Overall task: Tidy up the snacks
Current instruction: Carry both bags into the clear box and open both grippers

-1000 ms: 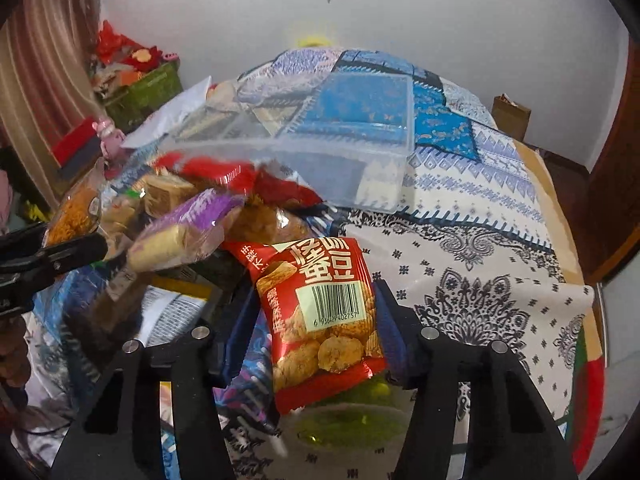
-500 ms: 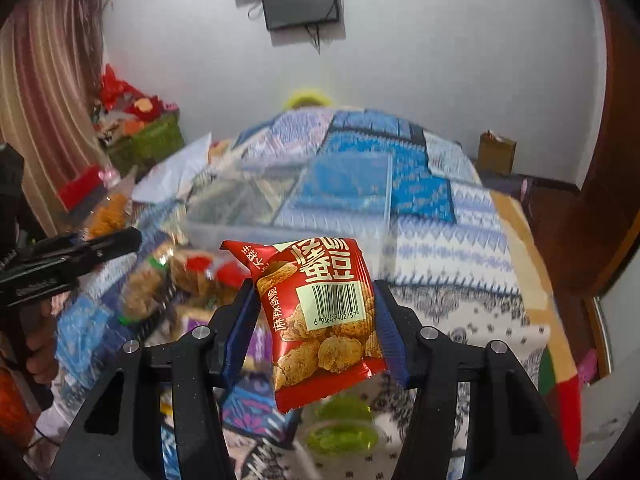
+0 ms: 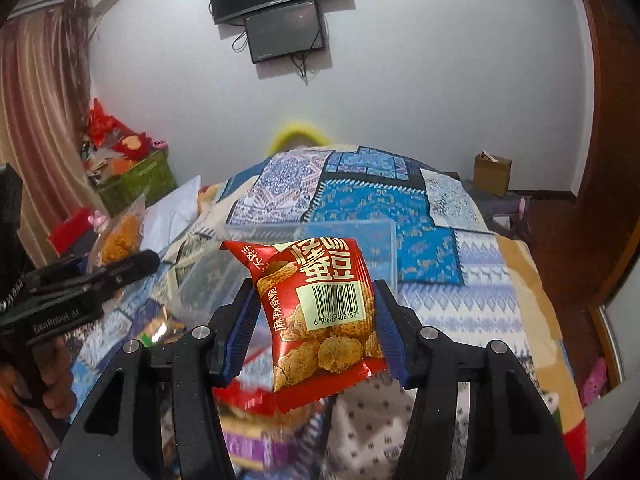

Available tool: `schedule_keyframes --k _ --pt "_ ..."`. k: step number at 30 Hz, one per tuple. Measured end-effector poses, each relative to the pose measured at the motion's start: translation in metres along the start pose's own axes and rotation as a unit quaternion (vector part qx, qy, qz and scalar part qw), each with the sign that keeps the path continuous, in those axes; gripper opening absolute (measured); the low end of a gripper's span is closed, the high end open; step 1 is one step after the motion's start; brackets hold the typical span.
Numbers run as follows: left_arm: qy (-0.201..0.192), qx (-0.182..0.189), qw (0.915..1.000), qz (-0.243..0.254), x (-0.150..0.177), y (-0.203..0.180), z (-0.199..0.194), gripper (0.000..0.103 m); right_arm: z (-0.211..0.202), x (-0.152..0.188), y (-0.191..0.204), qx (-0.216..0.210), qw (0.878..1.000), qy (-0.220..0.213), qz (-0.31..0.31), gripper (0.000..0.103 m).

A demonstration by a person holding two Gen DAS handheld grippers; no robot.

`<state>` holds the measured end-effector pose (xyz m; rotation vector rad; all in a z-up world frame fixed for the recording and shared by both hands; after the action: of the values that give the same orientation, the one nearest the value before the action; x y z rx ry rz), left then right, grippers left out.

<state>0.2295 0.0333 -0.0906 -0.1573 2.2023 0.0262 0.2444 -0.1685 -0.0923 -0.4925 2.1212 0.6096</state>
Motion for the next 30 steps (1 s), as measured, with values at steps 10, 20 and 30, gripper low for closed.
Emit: schedule_keyframes --k 10,20,30 --pt "0.026 -0.013 0.9995 0.008 -0.016 -0.002 0.052 0.058 0.040 -0.021 -0.011 0.011 1.000 0.016 0.013 0.053" --pt "0.088 -0.001 0.9961 0.005 -0.014 -0.005 0.105 0.058 0.076 -0.023 -0.019 0.013 0.997 0.072 0.014 0.053" --pt "0.171 0.015 0.9851 -0.002 0.007 -0.007 0.144 0.058 0.107 -0.007 -0.013 0.012 0.991 0.135 -0.012 0.053"
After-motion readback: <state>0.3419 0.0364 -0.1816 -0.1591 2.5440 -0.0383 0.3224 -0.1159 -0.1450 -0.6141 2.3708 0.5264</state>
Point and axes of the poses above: each gripper's, at about its wrist camera, not at the fingertips, and z roughly the way its jaws point, y to its left, x to its underside, the point moved 4 cm from there along z, roughly the way its jaws point, and after that the axes turned 8 degrees about -x, right-handed, at the moved point
